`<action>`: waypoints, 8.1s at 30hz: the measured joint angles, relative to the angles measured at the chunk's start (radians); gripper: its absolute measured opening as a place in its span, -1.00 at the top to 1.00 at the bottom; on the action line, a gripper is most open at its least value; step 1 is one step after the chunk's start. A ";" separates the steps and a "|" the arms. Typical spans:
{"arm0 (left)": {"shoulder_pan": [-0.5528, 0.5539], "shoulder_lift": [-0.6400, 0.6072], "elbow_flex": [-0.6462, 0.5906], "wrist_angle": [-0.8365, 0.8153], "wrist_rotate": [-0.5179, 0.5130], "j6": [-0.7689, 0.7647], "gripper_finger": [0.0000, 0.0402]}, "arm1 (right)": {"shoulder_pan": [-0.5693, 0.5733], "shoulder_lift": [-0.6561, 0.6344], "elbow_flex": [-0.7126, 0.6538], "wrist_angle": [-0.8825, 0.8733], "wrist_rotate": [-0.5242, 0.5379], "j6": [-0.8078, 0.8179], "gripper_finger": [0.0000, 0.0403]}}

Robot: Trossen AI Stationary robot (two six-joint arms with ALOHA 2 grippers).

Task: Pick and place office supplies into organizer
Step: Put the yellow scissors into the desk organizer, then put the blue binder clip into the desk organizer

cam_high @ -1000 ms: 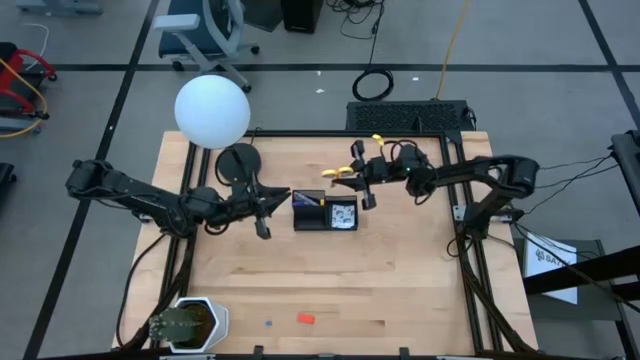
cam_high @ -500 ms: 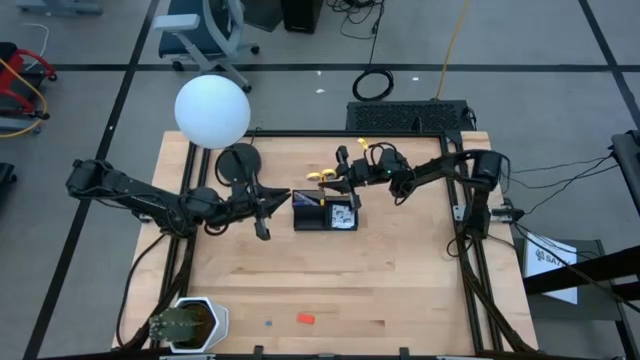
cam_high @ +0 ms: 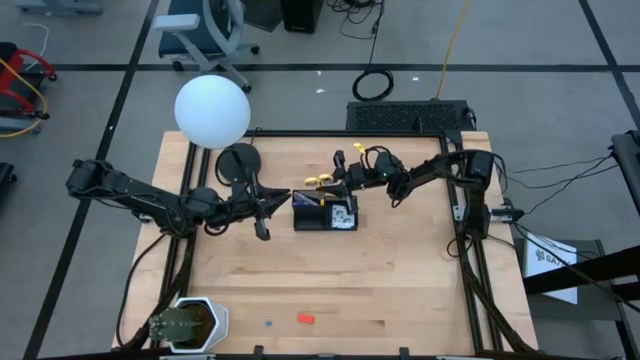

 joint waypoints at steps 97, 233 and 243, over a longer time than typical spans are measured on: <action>-0.272 0.330 0.487 -1.029 0.066 -0.292 -0.16 | 0.118 -0.796 -0.113 -0.952 0.396 -0.439 0.45; -0.531 0.937 1.024 -1.708 0.469 -2.271 -0.16 | 0.117 -0.795 -0.113 -0.952 0.392 -0.464 0.46; -0.531 0.984 1.023 -1.718 0.539 -2.274 -0.15 | 0.117 -0.795 -0.113 -0.952 0.392 -0.464 0.45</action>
